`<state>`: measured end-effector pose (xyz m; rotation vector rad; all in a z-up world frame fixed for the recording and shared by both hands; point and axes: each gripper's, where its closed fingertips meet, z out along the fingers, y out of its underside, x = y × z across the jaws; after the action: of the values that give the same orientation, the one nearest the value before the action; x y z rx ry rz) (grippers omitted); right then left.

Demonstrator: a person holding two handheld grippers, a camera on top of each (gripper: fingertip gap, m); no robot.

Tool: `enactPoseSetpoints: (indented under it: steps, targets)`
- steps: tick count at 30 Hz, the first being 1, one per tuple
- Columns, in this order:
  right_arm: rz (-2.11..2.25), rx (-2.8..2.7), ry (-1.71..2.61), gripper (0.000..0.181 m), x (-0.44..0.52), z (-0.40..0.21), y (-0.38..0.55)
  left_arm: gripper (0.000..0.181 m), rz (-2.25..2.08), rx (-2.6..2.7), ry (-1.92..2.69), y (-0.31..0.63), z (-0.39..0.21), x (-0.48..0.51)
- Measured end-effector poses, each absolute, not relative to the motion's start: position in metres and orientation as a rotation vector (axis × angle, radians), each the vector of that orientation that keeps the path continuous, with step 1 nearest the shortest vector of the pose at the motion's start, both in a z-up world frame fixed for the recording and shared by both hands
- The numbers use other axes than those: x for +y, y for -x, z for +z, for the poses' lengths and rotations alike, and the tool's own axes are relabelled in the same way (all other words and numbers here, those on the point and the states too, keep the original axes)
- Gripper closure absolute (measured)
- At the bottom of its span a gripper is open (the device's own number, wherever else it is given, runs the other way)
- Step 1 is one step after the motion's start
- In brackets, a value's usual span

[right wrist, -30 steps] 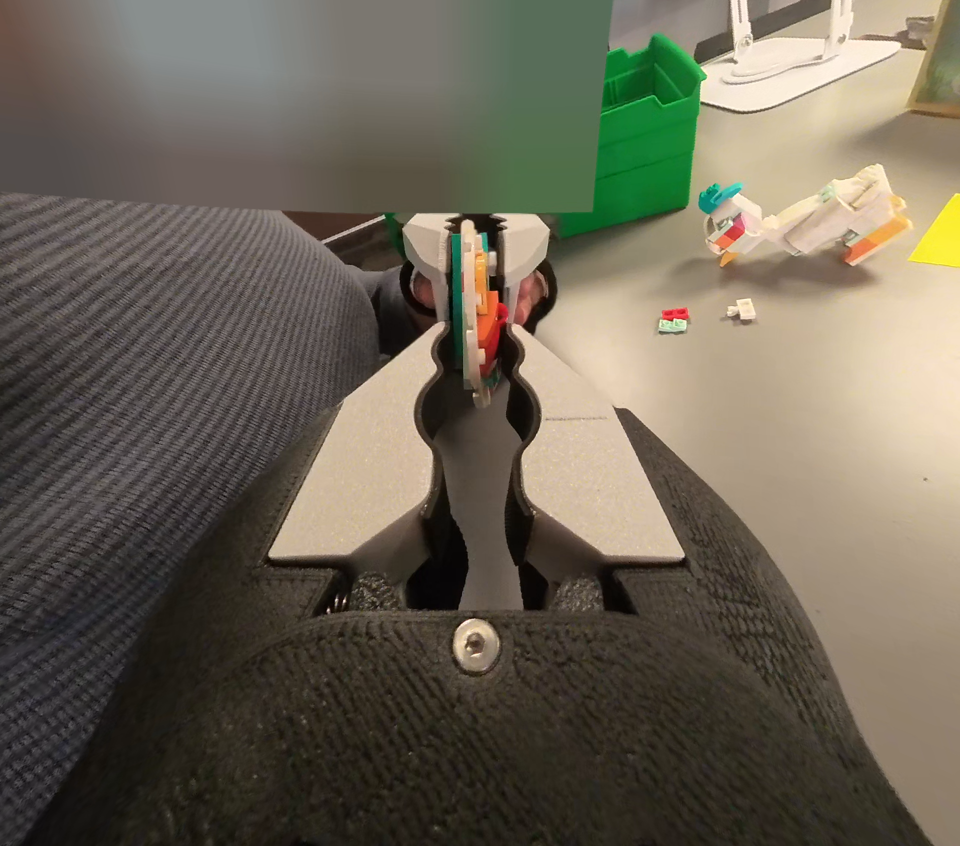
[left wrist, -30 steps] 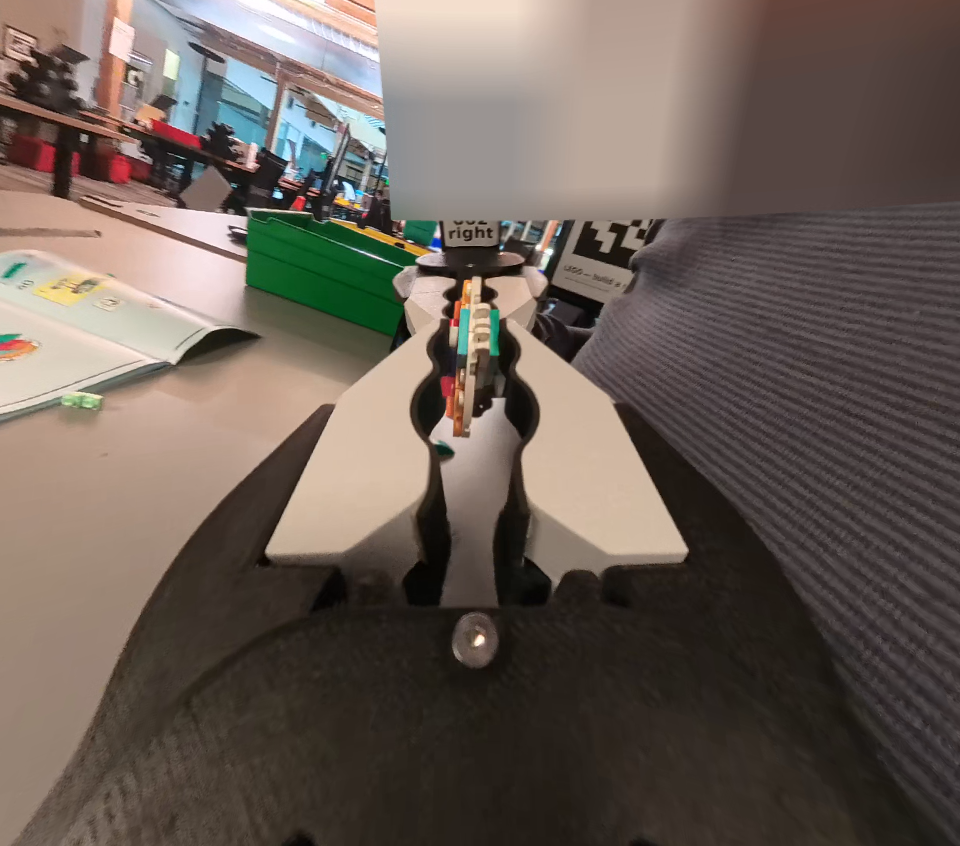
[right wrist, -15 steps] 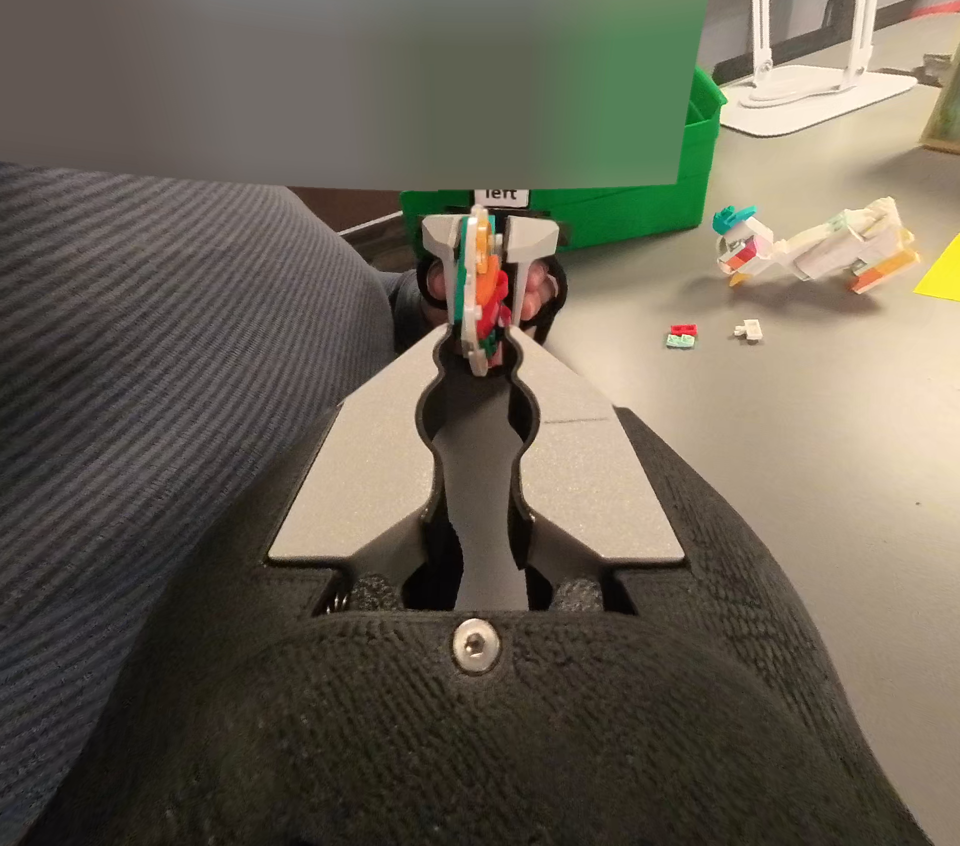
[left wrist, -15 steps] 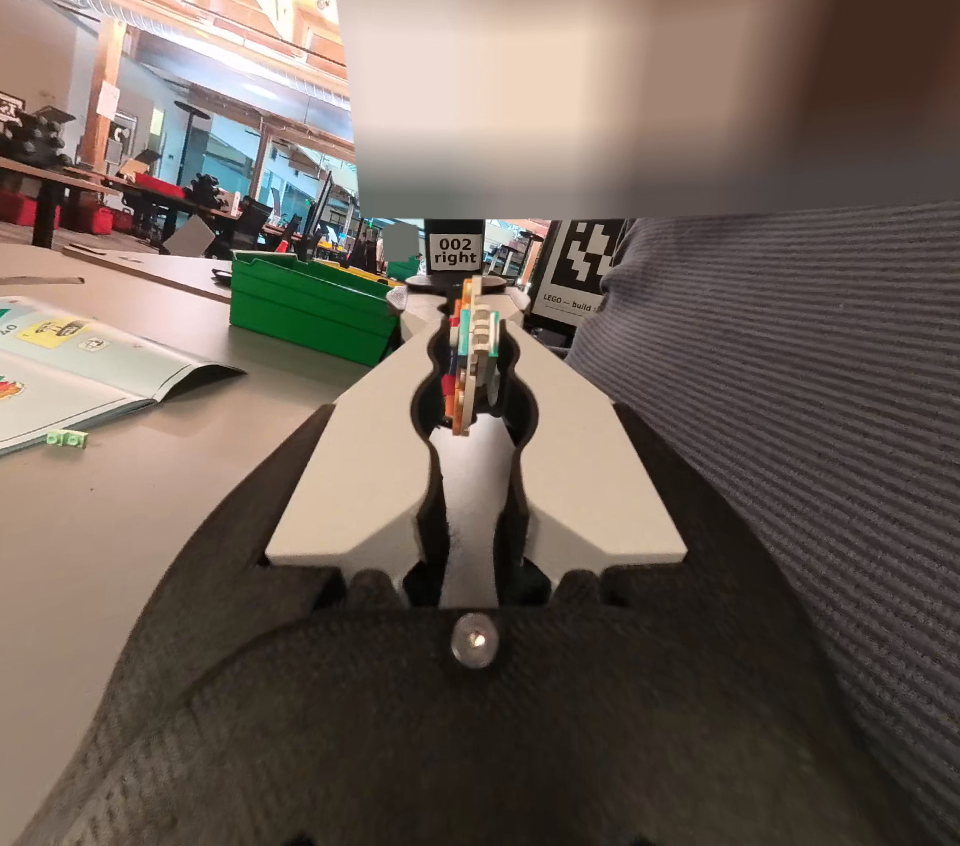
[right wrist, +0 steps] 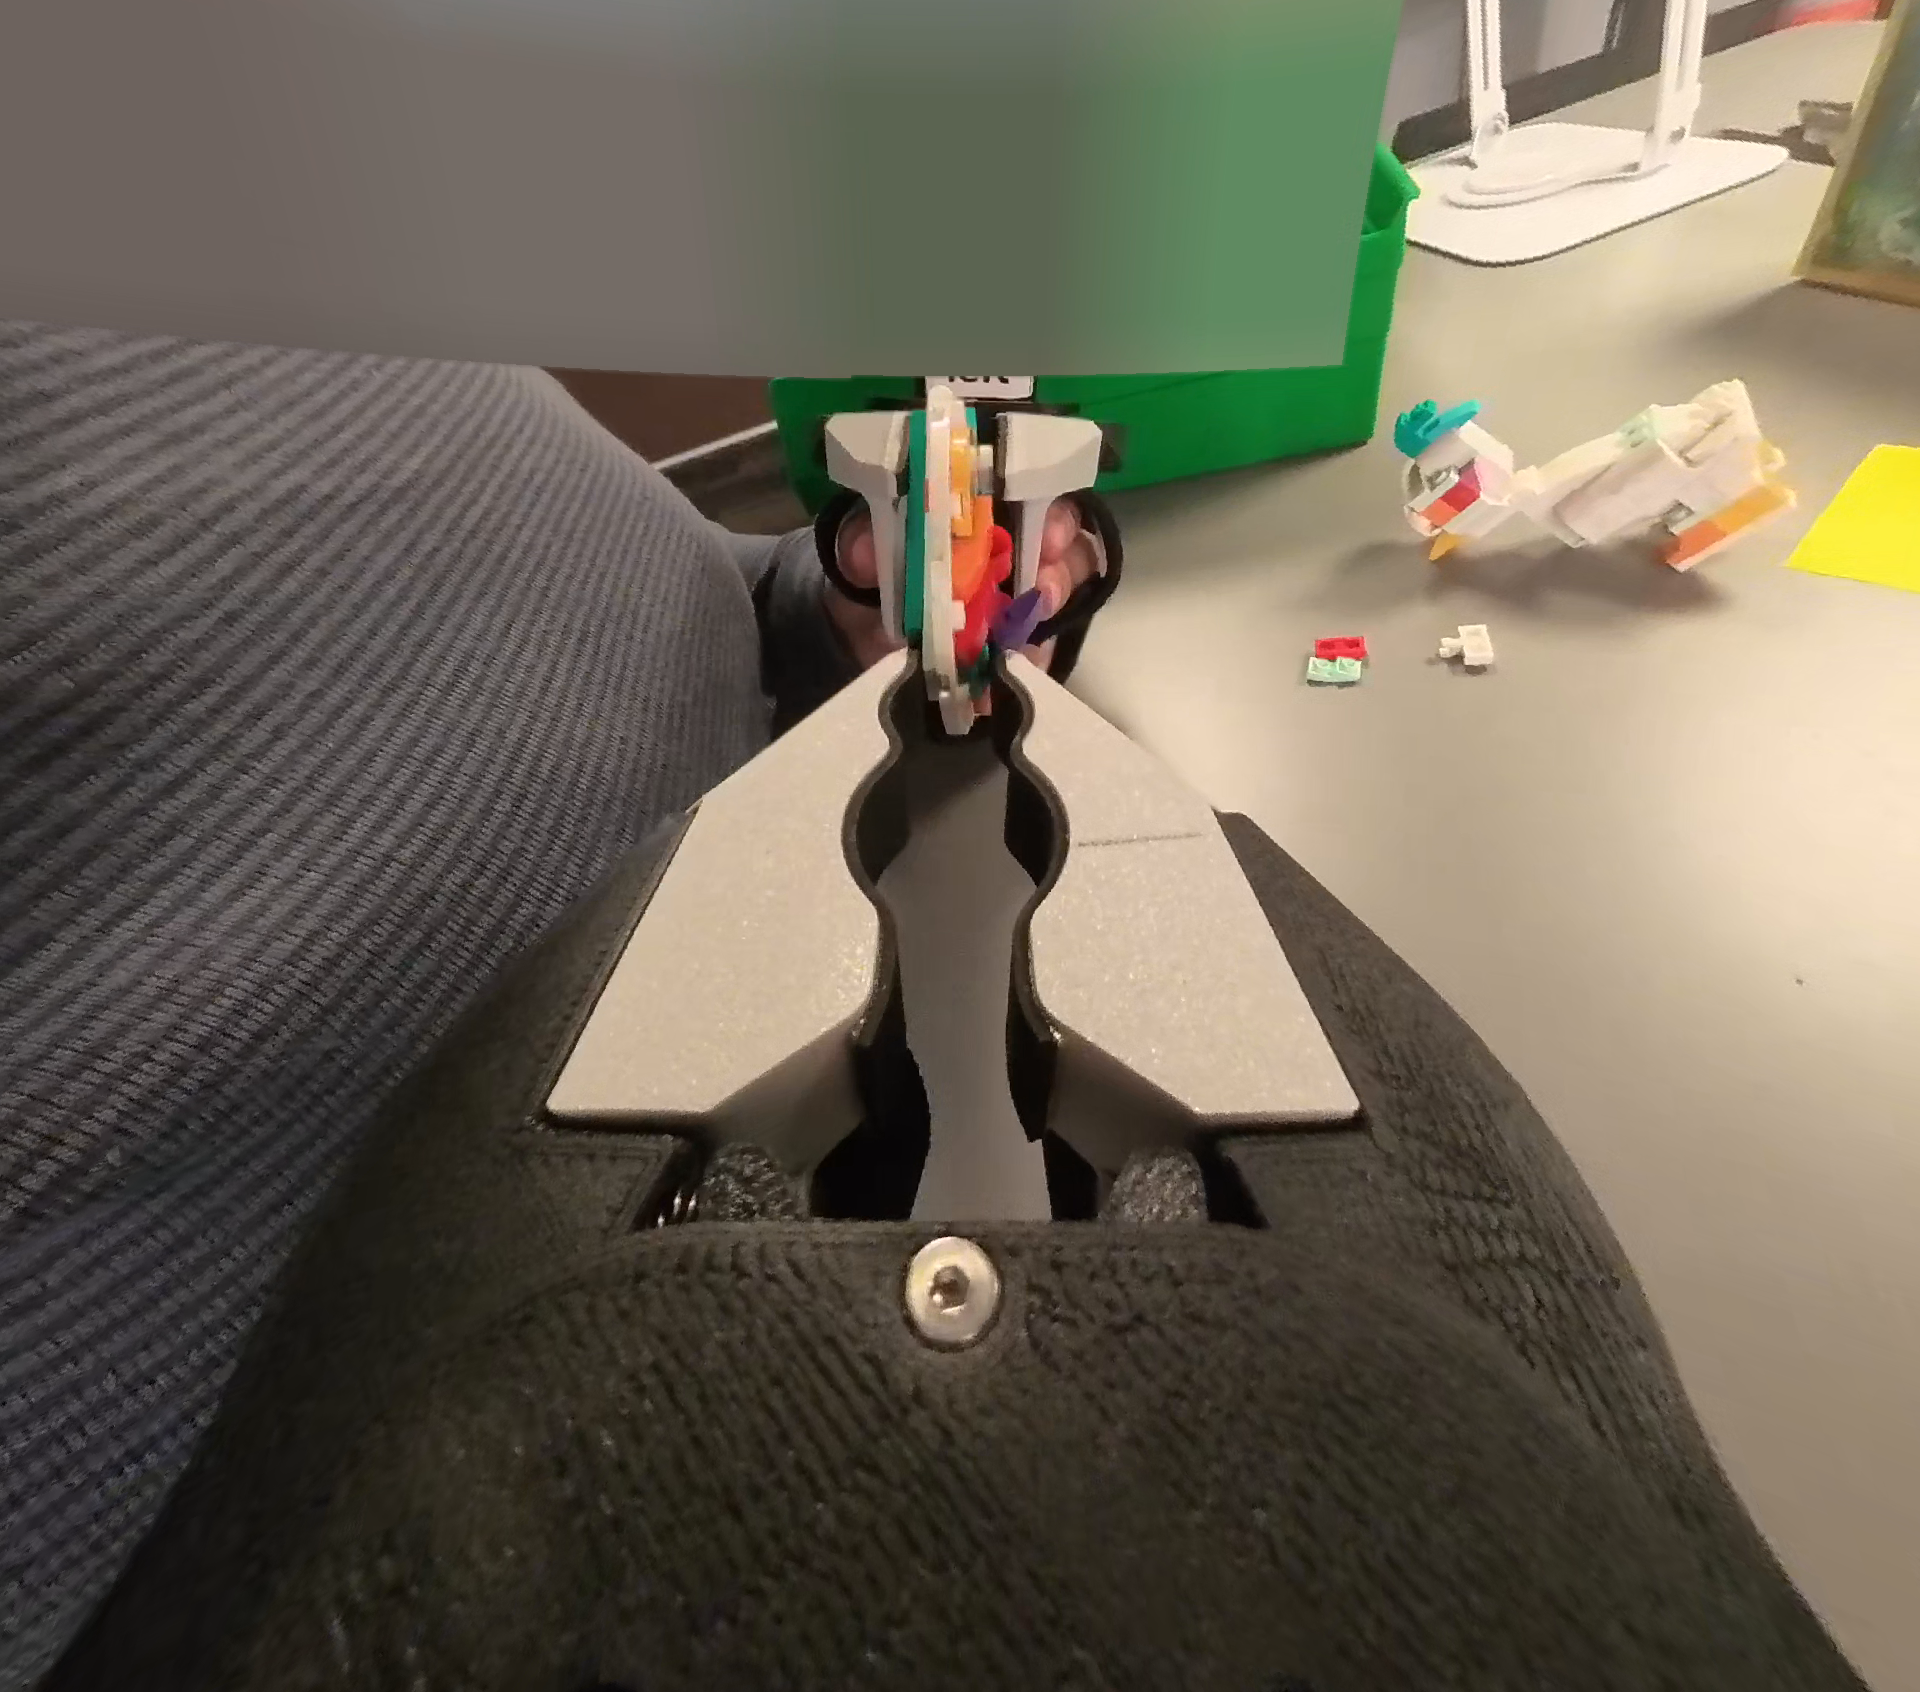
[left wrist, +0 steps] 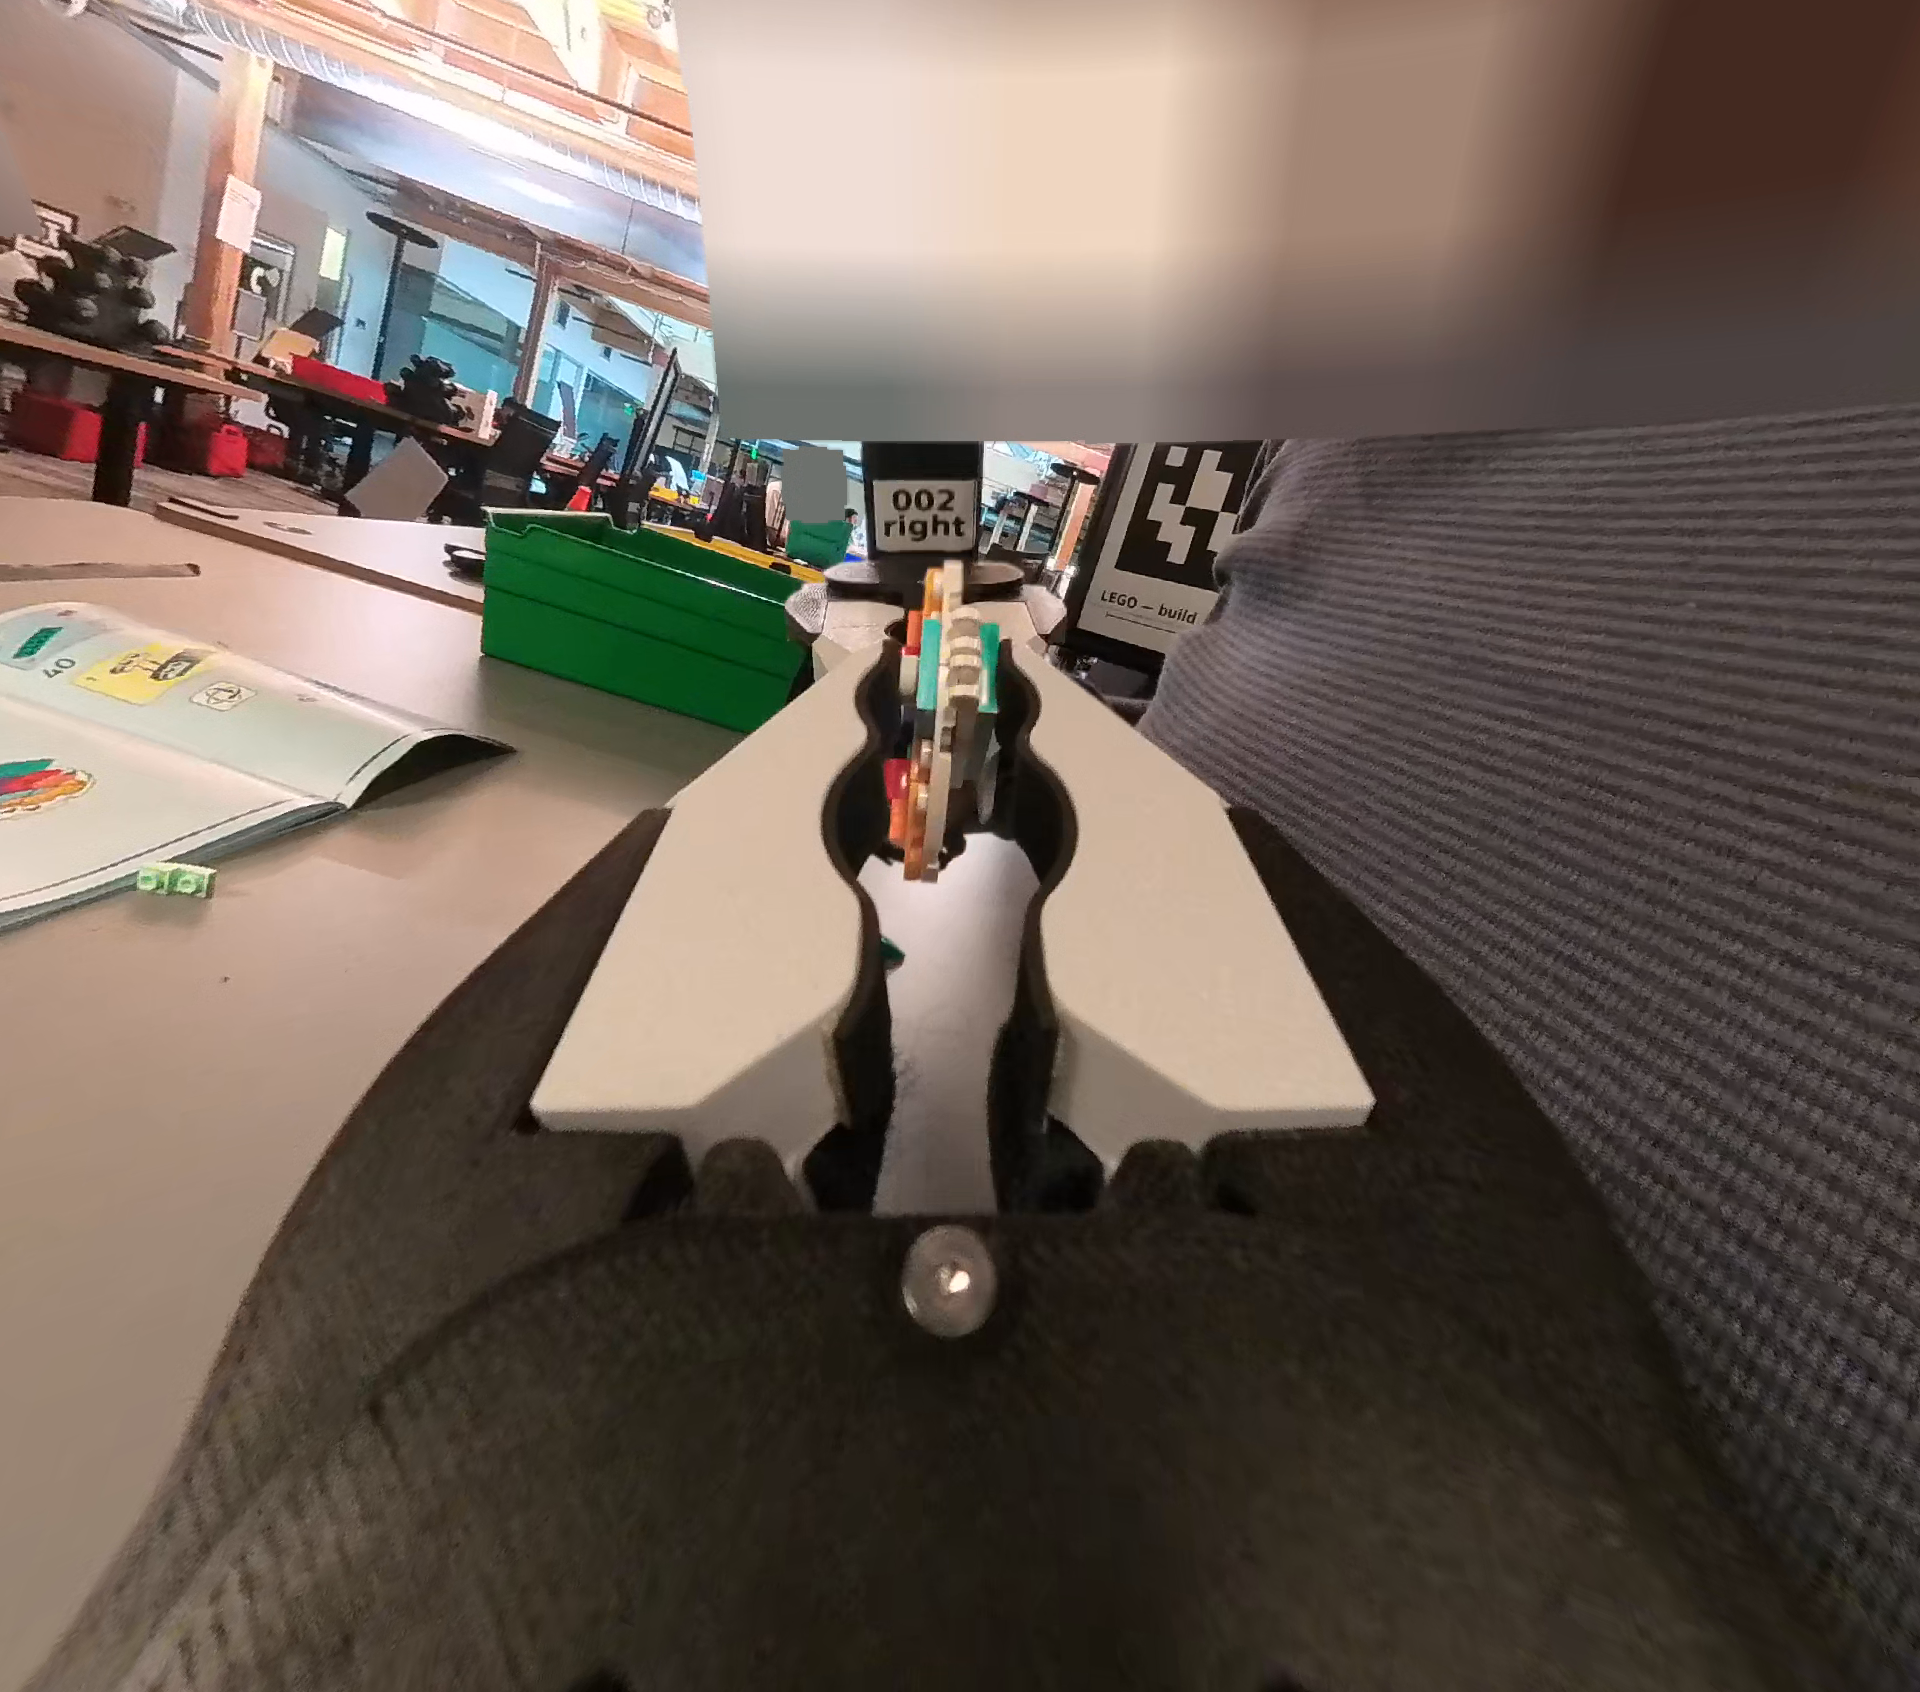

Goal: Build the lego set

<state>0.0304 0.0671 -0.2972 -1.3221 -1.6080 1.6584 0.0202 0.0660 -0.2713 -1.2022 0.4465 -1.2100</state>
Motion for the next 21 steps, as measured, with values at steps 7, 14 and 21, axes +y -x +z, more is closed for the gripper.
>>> enactPoseSetpoints:
  steps: [7,14,21]
  targets:
    - [1.738,-1.558,1.352,0.137,0.07,-0.292,-0.031,0.166,-1.182,0.459,1.204,-0.021,-0.269,0.067]
    - [1.687,-1.576,1.341,0.165,0.064,-0.295,-0.025,0.166,-1.139,0.512,1.249,-0.031,-0.275,0.068]
    - [1.605,-1.641,1.287,0.166,0.061,-0.3,-0.029,0.165,-1.102,0.556,1.269,-0.036,-0.28,0.064]
